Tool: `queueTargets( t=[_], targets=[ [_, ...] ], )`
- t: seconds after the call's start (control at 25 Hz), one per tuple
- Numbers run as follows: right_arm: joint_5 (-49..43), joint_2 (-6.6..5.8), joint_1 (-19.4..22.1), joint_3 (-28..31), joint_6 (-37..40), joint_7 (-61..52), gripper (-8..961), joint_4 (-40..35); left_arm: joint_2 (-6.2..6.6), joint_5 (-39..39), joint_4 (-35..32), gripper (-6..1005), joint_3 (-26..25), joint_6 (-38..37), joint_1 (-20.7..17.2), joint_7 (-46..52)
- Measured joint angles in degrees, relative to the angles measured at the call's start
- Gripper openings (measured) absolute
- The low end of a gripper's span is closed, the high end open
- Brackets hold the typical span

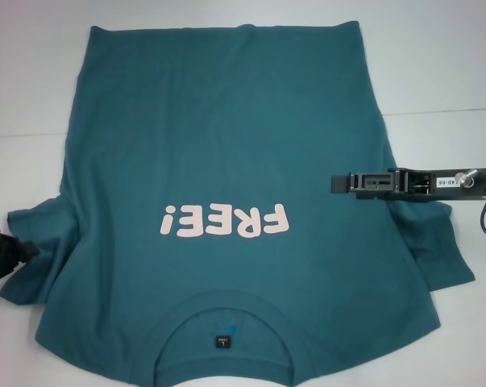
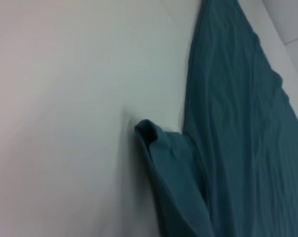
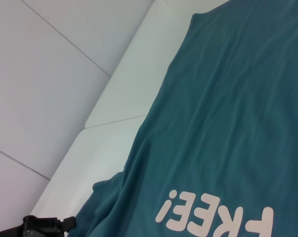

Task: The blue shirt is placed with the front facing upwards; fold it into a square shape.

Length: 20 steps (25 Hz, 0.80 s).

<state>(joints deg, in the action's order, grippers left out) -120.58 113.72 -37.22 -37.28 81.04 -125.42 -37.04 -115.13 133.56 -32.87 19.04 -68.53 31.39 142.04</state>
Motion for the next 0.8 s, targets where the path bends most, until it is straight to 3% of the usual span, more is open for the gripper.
queueTargets(
  t=[0.36, 0.8],
  targets=[
    [0.0, 0.01, 0.14, 0.02, -0.01, 0.0, 915, 0.12, 1.13, -0.43, -0.35, 22, -7.23, -6.26, -0.27, -3.04],
    [0.0, 0.01, 0.18, 0.02, -0.01, 0.0, 915, 0.14, 2.61, -0.5, -1.7, 22, -8.85, -10.15, 0.58, -2.82]
  ],
)
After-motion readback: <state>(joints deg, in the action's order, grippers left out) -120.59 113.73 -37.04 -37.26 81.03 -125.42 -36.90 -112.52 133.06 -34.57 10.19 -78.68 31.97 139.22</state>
